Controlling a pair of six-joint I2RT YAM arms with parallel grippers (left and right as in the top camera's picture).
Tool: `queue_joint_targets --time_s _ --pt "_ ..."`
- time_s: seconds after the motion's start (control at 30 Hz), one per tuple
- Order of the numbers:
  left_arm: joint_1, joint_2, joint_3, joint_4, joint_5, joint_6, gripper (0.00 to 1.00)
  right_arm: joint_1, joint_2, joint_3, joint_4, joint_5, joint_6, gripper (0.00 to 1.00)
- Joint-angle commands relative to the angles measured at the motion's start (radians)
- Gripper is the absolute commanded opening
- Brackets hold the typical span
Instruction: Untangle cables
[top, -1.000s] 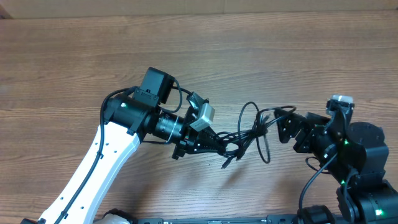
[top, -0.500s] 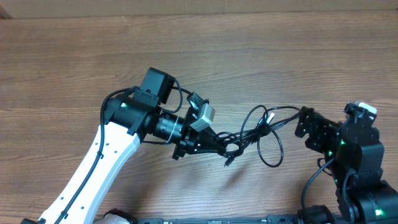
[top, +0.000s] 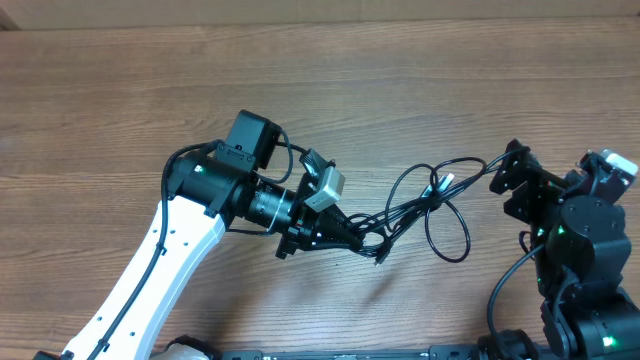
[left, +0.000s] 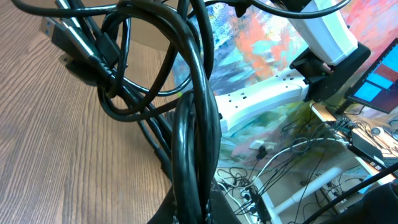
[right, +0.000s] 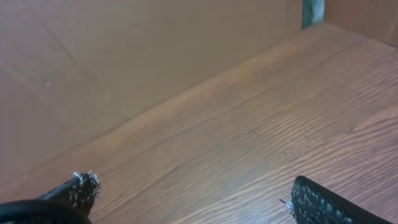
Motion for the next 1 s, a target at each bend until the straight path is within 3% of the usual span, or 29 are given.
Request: queue_joint_targets --time_s 0.0,0.57,0.97 --pt "-0.006 -0.001 0.013 -0.019 0.037 0.037 0.04 -0.01 -0.009 0.031 0.025 0.157 0.019 1.0" --pt "-0.007 -0.001 0.013 -0.023 0.026 0.03 0.04 -0.01 -0.009 0.031 0.124 0.238 0.019 1.0" --pt "-0.008 -0.001 0.013 -0.027 0.025 0.019 0.04 -0.01 -0.009 0.031 0.319 0.238 0.016 1.0"
